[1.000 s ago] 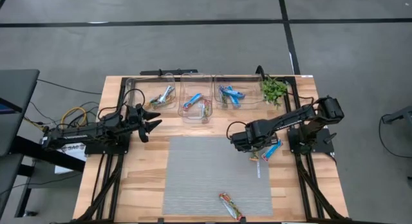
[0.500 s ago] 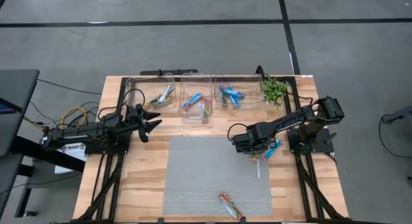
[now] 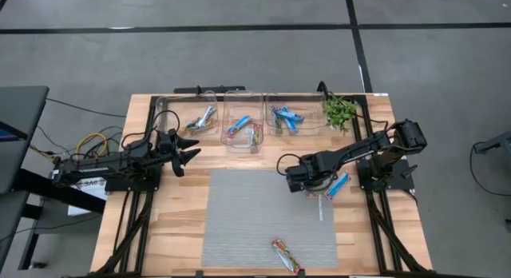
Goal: Pick and place Granola Bars by type
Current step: Put the yellow granola bar into the left transparent bin
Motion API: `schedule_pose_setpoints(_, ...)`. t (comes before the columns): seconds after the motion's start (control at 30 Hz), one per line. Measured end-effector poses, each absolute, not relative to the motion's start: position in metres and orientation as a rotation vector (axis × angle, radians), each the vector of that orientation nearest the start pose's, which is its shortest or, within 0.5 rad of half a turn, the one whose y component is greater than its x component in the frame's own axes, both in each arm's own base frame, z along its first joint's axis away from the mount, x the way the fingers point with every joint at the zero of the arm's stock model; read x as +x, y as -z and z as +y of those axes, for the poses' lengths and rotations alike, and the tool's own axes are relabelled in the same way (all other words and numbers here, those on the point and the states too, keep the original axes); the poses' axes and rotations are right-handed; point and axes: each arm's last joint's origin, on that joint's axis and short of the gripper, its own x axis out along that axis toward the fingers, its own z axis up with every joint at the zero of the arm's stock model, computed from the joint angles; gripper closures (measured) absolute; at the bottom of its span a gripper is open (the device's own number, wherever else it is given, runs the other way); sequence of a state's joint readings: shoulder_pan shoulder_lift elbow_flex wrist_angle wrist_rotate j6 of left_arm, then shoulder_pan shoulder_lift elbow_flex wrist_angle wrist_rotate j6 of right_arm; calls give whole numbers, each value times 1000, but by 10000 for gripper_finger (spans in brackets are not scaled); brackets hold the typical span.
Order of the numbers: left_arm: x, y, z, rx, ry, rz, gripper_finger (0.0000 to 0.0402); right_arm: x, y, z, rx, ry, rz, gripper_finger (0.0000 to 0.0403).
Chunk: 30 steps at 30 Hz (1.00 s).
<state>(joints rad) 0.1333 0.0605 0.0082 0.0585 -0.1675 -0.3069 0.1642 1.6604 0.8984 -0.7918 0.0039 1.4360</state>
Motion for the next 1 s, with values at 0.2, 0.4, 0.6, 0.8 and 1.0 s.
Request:
schedule_pose_setpoints(0.2,99,-167,18,-305,-298,-52,218,284,-172,42,885,707,1141,378)
schedule_pose_setpoints(0.4,99,-167,18,-305,-297,-52,218,318,-219,34,665,311,846,365)
schedule_pose_setpoints(0.6,99,-167,18,-305,-297,-52,218,341,-261,15,352,150,659,377)
schedule_pose_setpoints(0.8,99,-167,18,-305,-297,-52,218,358,-304,-5,180,126,391,386)
schedule_pose_setpoints(1.0,99,-167,18,-305,-297,-52,218,364,-317,-22,121,158,303,383)
